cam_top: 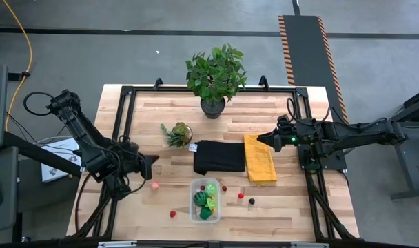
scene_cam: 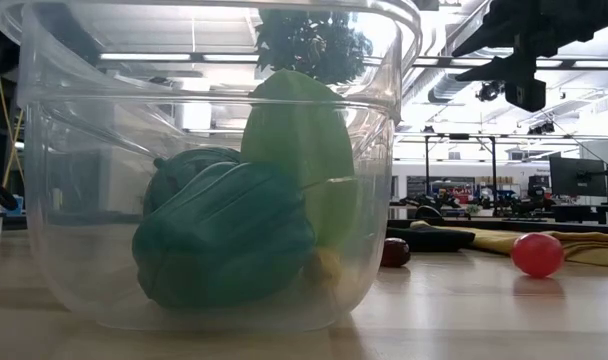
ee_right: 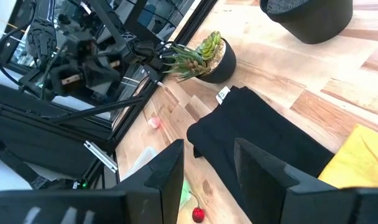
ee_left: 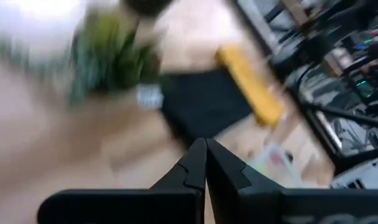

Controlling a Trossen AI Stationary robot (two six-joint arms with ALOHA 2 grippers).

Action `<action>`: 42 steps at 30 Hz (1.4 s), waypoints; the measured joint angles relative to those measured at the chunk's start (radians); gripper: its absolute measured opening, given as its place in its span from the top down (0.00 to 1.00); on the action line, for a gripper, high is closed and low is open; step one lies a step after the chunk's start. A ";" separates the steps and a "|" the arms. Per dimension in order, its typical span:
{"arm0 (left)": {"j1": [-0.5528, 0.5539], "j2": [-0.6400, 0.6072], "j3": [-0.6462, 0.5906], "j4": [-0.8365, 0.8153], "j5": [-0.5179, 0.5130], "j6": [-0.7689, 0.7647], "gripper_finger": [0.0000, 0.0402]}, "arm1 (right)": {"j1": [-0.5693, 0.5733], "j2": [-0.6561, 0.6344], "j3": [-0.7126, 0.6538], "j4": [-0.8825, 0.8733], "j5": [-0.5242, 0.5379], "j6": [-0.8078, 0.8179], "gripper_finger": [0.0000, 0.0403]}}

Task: Pick and placing Produce into tupperware
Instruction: Put the raspberry into the bin

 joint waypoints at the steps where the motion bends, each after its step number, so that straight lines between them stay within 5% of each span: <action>1: 0.000 0.000 0.000 -0.006 -0.054 0.043 1.00 | 0.000 0.000 0.000 0.000 0.000 0.000 0.67; 7: 0.000 0.000 0.000 -0.012 -0.370 0.354 1.00 | 0.000 0.000 0.000 0.000 0.000 -0.001 0.67; 10: 0.000 -0.012 0.000 -0.012 -0.389 0.516 1.00 | 0.000 0.000 0.000 0.000 0.001 -0.001 0.67; 21: 0.000 -0.083 0.034 -0.004 0.025 1.048 1.00 | 0.000 0.000 0.000 0.000 0.002 0.048 0.67; 32: 0.000 -0.071 0.088 0.085 0.446 1.256 1.00 | 0.000 0.000 0.000 -0.002 0.006 0.055 0.67; 42: 0.000 0.052 0.088 0.224 0.510 1.362 0.96 | 0.000 0.000 0.000 -0.007 0.029 0.092 0.67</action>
